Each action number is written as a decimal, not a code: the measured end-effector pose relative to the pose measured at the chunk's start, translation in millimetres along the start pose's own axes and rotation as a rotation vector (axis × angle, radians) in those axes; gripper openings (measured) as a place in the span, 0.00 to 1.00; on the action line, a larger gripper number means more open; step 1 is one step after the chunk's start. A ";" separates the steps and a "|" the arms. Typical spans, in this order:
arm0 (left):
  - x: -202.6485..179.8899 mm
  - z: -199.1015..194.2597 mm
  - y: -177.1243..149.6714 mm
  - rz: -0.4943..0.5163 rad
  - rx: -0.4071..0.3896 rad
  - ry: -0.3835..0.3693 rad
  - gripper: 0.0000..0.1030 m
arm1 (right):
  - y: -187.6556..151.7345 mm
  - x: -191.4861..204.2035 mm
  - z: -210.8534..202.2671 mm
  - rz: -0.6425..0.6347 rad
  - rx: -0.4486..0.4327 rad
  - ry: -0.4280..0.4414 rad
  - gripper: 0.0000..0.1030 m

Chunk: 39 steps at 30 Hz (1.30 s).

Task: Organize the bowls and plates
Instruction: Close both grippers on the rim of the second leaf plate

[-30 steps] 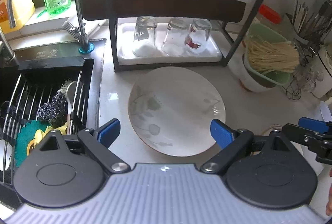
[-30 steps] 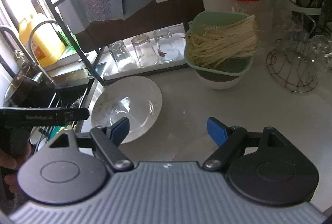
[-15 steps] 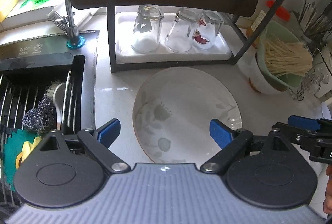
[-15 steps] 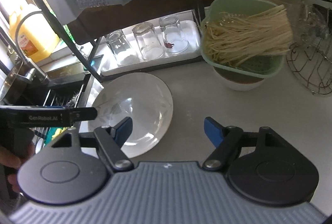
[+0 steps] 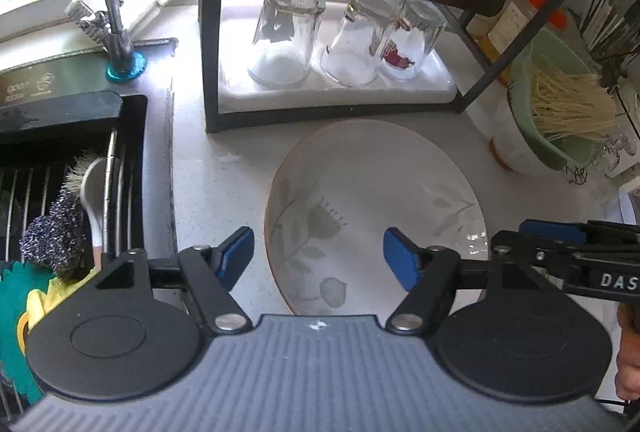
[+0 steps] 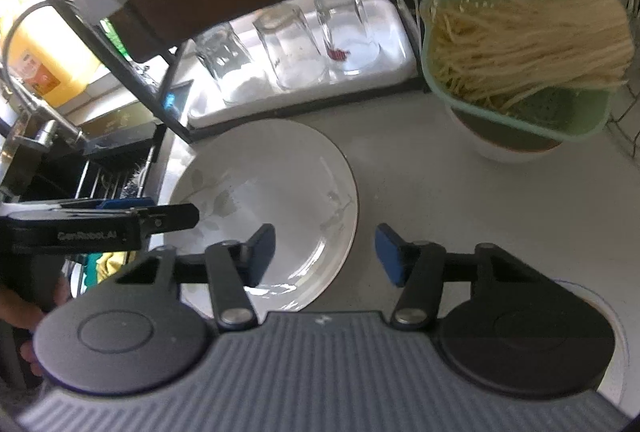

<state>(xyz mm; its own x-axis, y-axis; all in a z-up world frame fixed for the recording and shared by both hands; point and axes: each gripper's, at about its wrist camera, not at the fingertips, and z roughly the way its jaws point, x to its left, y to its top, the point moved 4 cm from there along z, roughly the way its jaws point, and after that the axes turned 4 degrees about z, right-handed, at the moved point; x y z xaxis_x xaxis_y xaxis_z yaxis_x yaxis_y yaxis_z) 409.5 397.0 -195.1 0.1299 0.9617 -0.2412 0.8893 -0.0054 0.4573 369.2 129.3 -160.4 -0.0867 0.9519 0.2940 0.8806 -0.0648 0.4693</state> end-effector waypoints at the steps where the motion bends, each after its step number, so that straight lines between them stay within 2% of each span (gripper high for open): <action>1: 1.1 3.4 1.2 0.002 0.007 -0.001 0.68 | 0.4 -0.9 4.0 0.006 0.006 -0.007 0.55; 5: 3.9 19.9 6.6 0.027 0.037 0.015 0.61 | 1.4 -4.0 17.6 0.012 0.023 -0.048 0.53; 9: 6.4 32.6 11.6 0.056 0.053 0.030 0.57 | 2.9 -9.7 30.2 0.056 0.042 -0.053 0.43; 13: 10.1 45.6 17.3 0.063 0.088 0.010 0.51 | 2.3 -10.9 40.4 0.076 0.064 -0.051 0.27; 16: 10.4 48.7 21.8 0.083 0.083 0.012 0.47 | 1.0 -9.3 45.2 0.085 0.072 -0.045 0.23; 20: 15.9 49.3 25.1 0.050 0.063 -0.003 0.43 | 1.1 -11.0 48.3 0.079 0.075 -0.052 0.16; 27: 10.4 52.7 33.8 0.080 0.065 -0.008 0.42 | 3.2 -14.7 49.5 0.106 0.082 -0.027 0.16; 35: 18.2 50.9 34.3 0.002 0.130 -0.096 0.42 | 0.9 -17.0 46.3 0.126 0.099 -0.022 0.16; 39: 11.0 47.7 31.3 0.026 0.143 -0.110 0.42 | -2.9 -19.1 38.5 0.134 0.100 -0.013 0.16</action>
<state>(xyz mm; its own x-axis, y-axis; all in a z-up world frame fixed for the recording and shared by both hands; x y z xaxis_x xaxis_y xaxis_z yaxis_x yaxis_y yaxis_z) 459.7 394.4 -224.2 0.1940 0.9249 -0.3270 0.9372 -0.0763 0.3403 386.2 122.8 -199.4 0.0402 0.9407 0.3369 0.9259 -0.1618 0.3413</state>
